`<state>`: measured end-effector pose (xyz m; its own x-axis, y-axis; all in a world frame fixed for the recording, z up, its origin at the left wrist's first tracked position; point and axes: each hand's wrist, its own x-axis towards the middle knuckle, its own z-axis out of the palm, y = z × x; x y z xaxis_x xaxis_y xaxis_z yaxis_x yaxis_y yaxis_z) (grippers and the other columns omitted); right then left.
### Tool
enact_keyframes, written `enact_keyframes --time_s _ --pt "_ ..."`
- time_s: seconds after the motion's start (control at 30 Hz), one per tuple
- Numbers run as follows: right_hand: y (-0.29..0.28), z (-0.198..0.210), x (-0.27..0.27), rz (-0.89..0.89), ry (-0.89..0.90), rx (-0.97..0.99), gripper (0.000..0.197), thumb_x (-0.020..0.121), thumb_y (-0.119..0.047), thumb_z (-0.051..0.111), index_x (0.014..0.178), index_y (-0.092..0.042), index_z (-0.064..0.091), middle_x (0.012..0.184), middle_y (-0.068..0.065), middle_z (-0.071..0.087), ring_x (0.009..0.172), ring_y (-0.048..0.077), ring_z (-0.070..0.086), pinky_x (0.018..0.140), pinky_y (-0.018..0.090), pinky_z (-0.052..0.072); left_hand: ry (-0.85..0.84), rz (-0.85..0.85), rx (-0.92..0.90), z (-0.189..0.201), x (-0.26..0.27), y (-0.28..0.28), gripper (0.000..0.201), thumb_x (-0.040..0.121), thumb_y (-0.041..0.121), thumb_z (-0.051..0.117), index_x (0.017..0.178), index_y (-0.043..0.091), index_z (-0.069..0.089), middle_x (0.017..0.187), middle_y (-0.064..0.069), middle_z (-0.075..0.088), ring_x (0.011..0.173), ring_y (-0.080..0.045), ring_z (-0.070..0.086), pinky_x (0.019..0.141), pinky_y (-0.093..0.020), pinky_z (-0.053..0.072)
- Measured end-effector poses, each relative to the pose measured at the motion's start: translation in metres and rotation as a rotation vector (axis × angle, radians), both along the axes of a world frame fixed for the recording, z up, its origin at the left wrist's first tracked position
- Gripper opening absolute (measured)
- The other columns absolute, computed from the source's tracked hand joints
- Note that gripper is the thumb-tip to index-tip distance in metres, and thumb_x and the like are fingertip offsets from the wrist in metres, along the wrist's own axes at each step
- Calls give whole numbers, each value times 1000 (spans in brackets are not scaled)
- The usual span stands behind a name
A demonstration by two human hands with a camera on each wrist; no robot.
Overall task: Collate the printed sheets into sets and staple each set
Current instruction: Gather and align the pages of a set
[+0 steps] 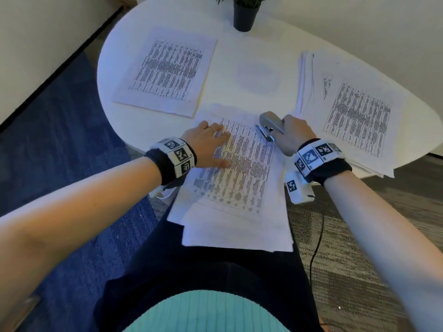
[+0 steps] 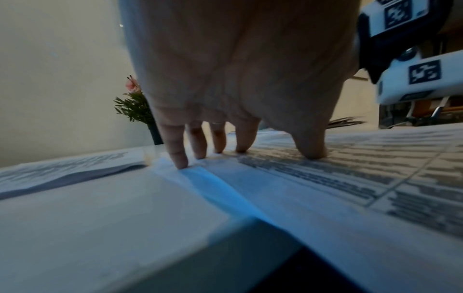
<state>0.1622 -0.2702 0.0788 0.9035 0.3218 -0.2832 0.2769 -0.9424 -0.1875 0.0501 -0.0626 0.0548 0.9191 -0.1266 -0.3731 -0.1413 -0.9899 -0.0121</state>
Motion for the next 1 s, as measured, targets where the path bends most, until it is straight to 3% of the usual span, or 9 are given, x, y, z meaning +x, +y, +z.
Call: enact_keyframes --time_s 0.13,0.2,0.3,0.37,0.53,0.7,0.93,1.0 --pt "16 -6 -8 35 12 -33 30 95 -26 50 112 -2 48 97 14 55 74 29 53 61 33 42 -44 61 -76 -1 -8 -24 84 75 80 43 141 27 37 139 -8 37 114 -28 50 83 -39 48" --pt "22 -7 -11 48 15 -39 32 94 -25 51 117 -3 45 105 16 55 78 30 51 65 35 44 -58 123 -138 2 -4 -24 83 75 74 54 140 26 41 137 -6 40 118 -27 47 88 -41 46" --pt "29 -11 -15 109 37 -52 37 95 -24 50 124 -6 38 107 19 56 76 30 52 65 38 47 -26 166 -160 -2 5 -14 104 64 81 58 148 26 29 155 -2 21 137 -29 25 108 -46 32" --pt "32 -14 -17 154 17 -66 37 96 -22 49 127 -6 34 103 20 58 71 30 54 62 38 48 23 158 -164 -4 11 -9 116 59 86 55 152 26 17 160 2 5 143 -28 15 114 -48 23" --pt "46 -18 -18 120 -5 -78 35 97 -19 47 125 -5 34 105 21 59 74 31 54 63 37 46 31 143 -136 -5 14 -8 121 56 89 53 152 28 14 161 4 5 140 -29 21 110 -47 30" --pt "73 -18 -13 6 10 -32 37 97 -17 47 127 0 36 122 17 55 107 35 58 71 36 38 37 141 -118 -4 13 -9 121 56 90 52 152 28 13 161 4 4 139 -30 22 108 -48 32" --pt "73 -23 -18 164 -169 -112 28 97 -10 40 123 0 37 112 21 60 95 37 61 66 38 39 22 146 -126 -4 13 -9 122 55 90 53 152 28 13 160 5 7 138 -28 24 106 -47 34" --pt "85 -19 -21 185 -168 -118 29 99 -10 39 125 2 36 116 22 58 99 37 60 67 37 38 22 147 -132 -5 13 -10 125 54 90 53 153 27 10 161 4 6 137 -29 25 107 -48 34"
